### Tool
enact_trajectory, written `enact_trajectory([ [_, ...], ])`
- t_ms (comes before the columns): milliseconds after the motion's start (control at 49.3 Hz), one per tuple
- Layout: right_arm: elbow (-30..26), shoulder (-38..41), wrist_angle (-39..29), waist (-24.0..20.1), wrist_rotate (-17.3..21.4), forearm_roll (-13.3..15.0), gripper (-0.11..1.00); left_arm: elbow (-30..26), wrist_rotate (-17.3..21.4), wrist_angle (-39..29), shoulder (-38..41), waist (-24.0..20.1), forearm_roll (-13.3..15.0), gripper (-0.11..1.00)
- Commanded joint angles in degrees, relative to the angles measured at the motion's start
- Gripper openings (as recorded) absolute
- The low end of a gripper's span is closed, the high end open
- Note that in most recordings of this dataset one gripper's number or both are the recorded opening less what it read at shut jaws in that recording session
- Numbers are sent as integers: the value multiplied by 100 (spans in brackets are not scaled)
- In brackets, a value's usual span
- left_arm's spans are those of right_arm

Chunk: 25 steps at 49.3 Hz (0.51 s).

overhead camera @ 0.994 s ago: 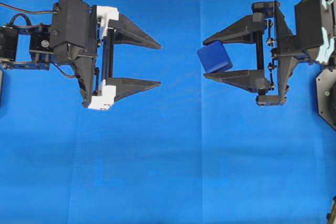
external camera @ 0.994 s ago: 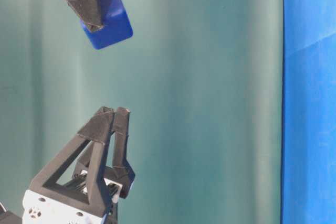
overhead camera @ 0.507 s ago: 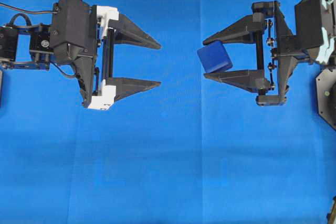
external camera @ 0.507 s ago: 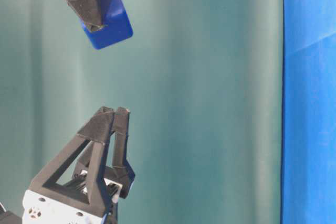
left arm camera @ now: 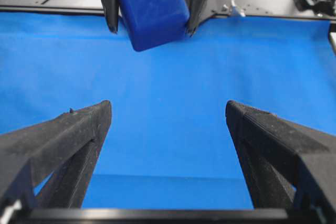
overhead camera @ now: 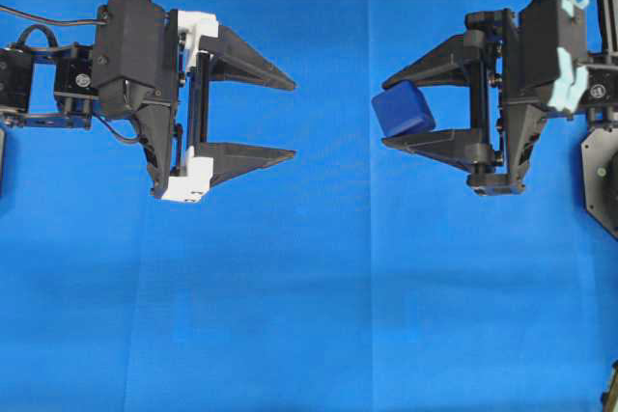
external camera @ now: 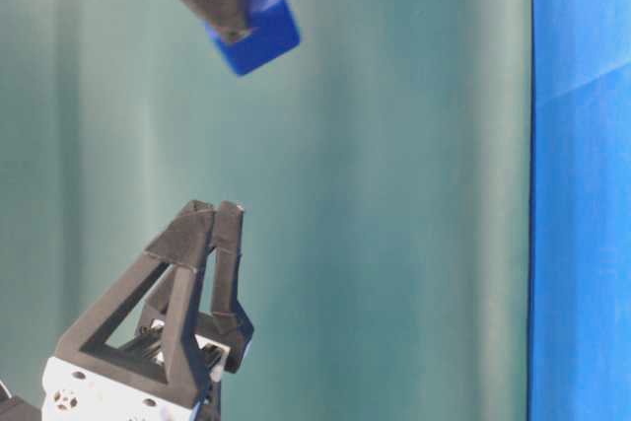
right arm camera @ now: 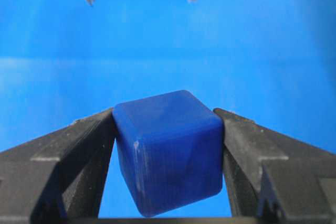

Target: Handover the blue block to the right arm after grasping it with the left arm, then place it in the designated position.

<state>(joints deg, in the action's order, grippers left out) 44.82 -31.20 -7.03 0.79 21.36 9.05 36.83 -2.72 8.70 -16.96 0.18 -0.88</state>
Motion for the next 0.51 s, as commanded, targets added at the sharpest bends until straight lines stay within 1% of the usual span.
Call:
enact_trajectory([
  [0, -79, -53, -176, -9, 26, -9, 52, -62, 0, 53, -123, 0, 9, 93],
  [122, -79, -62, -299, -9, 44, -9, 52, -70, 0, 53, -123, 0, 9, 93],
  [487, -79, -70, -299, -9, 35, 0, 52, -62, 0, 53, -123, 0, 9, 93],
])
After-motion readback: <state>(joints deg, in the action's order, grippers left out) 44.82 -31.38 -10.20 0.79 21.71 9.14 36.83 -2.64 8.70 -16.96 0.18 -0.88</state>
